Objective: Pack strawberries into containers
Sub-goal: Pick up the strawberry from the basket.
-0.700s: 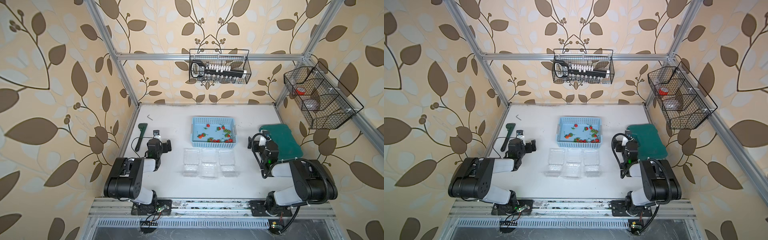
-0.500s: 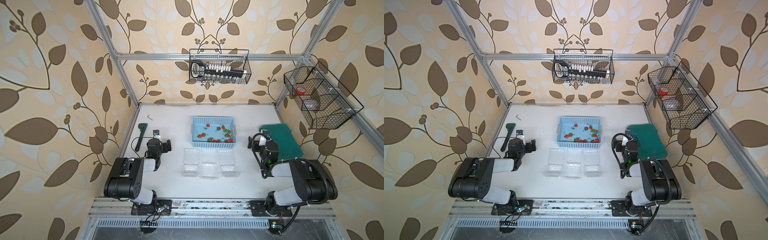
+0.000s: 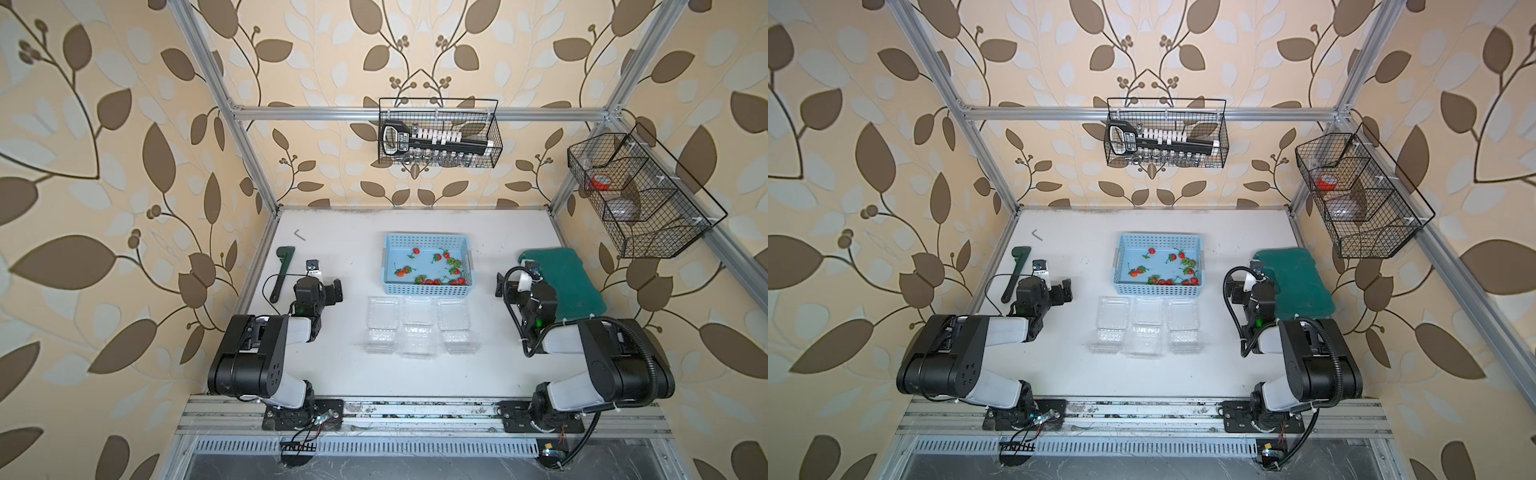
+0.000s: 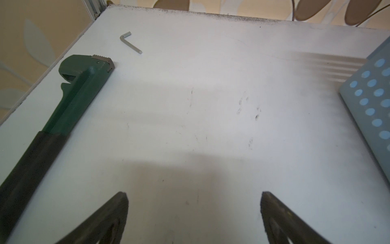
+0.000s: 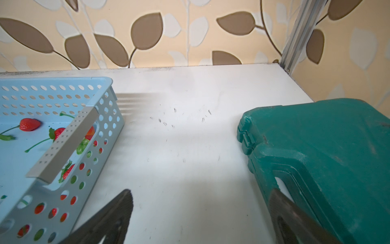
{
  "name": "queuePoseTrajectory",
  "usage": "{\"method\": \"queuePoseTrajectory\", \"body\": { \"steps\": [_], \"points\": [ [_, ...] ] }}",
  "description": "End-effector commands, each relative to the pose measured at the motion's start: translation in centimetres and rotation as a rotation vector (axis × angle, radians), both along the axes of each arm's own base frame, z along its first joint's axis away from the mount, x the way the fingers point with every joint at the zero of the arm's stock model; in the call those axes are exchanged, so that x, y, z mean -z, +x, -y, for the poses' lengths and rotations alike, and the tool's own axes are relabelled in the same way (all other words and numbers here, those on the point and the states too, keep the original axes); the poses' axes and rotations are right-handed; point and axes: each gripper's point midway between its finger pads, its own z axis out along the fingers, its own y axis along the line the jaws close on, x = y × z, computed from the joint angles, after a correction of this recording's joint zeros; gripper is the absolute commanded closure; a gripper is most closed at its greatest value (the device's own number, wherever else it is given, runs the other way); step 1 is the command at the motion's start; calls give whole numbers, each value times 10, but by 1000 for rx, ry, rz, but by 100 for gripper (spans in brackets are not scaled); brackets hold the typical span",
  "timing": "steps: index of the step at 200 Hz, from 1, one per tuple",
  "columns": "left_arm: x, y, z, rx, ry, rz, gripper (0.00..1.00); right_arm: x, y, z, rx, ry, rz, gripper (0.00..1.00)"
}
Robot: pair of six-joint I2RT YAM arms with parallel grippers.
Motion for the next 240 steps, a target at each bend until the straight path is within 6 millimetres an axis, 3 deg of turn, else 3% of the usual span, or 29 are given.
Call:
{"method": "queuePoseTrajectory", "body": {
  "steps": [1, 41, 60, 78, 94, 101, 121, 157, 170, 174, 190, 205, 208, 240],
  "points": [
    [-18, 13, 2, 2, 10, 64, 1, -9, 7, 0, 5, 4, 34, 0],
    [-17, 13, 2, 2, 6, 61, 1, -8, 8, -1, 0, 8, 28, 0],
    [-17, 14, 1, -2, 4, 56, 1, -11, 7, -1, 0, 5, 37, 11],
    [-19, 12, 2, 1, 4, 68, 26, -32, 18, -2, 12, -21, 0, 19],
    [-32, 18, -10, -68, 15, 47, 29, -58, 31, -4, 22, -8, -48, 22],
    [-47, 21, -15, -104, 21, 18, 31, -65, 39, -15, -42, -3, -76, 21],
    [-77, 34, -29, -225, -13, -33, 30, -59, 53, -51, -160, -42, -255, 26],
    [-146, 65, 17, -40, -204, -61, 29, -67, 53, -122, -305, -202, -311, 30],
    [-170, 66, 38, 73, -252, -91, 29, -73, 51, -147, -364, -212, -307, 32],
    [-163, 68, 43, 96, -265, -133, 29, -75, 51, -153, -379, -211, -303, 32],
    [-166, 55, 63, 225, -270, -209, 28, -77, 54, -176, -433, -208, -306, 35],
    [-156, 41, 61, 238, -242, -253, 28, -70, 60, -189, -443, -228, -323, 38],
    [-164, 36, 61, 243, -238, -227, 27, -68, 62, -191, -442, -235, -328, 39],
    [-166, 21, 71, 305, -259, -99, 24, -44, 89, -203, -407, -286, -382, 46]
  ]
}}
